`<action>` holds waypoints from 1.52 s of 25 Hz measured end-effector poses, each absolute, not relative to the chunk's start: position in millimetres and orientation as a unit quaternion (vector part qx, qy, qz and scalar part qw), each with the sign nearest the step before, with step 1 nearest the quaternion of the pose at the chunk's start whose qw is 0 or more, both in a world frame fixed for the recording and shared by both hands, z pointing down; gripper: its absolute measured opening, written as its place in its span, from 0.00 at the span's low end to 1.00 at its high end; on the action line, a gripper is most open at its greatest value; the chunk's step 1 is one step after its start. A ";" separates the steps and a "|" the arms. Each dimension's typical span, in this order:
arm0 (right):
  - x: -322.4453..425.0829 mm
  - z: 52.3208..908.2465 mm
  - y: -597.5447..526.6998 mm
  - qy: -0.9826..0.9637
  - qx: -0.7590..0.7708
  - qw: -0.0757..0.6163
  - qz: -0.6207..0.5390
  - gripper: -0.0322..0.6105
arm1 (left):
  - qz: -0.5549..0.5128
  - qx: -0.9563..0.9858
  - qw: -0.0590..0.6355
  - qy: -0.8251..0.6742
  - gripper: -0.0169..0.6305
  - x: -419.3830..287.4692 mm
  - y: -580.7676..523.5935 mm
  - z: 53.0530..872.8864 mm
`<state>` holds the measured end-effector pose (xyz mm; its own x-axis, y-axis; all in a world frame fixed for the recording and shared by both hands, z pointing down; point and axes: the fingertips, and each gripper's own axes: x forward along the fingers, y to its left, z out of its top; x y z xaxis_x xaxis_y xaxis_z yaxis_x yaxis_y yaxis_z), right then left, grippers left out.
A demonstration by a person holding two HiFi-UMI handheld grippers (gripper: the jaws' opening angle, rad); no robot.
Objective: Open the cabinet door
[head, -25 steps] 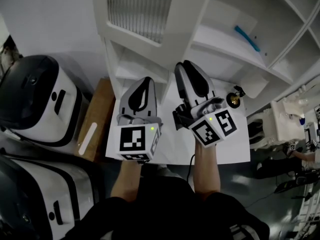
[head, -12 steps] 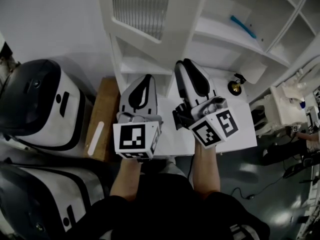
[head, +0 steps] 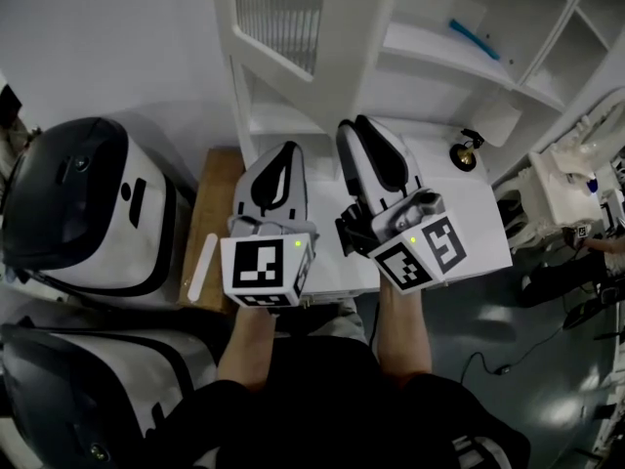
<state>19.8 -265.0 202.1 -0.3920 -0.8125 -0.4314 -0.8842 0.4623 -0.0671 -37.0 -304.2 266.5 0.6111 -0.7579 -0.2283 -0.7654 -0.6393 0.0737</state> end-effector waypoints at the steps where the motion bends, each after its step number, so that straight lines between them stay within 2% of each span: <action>1: 15.3 202.3 -263.1 0.828 -0.514 0.204 0.089 0.17 | 0.119 -0.897 0.014 0.425 0.05 -41.3 -303.5 267.9; 16: -87.3 208.4 -246.6 0.850 -0.483 0.169 0.125 0.18 | 0.127 -0.872 0.005 0.473 0.05 -130.8 -293.5 275.7; 23: -140.7 208.3 -256.9 0.866 -0.454 0.157 0.141 0.19 | 0.133 -0.849 0.024 0.511 0.05 -175.8 -288.8 265.7; 30: -162.8 212.4 -264.0 0.873 -0.438 0.171 0.127 0.19 | 0.134 -0.834 0.032 0.535 0.05 -211.2 -287.4 266.1; 38: -160.9 227.2 -255.7 0.871 -0.438 0.182 0.126 0.19 | 0.131 -0.847 0.014 0.515 0.05 -202.0 -290.6 279.0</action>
<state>-160.9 -255.7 227.2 -0.5503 -0.7173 -0.4274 -0.8090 0.5847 0.0602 -202.0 -290.6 279.0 0.4347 -0.8689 -0.2367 -0.8764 -0.4686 0.1106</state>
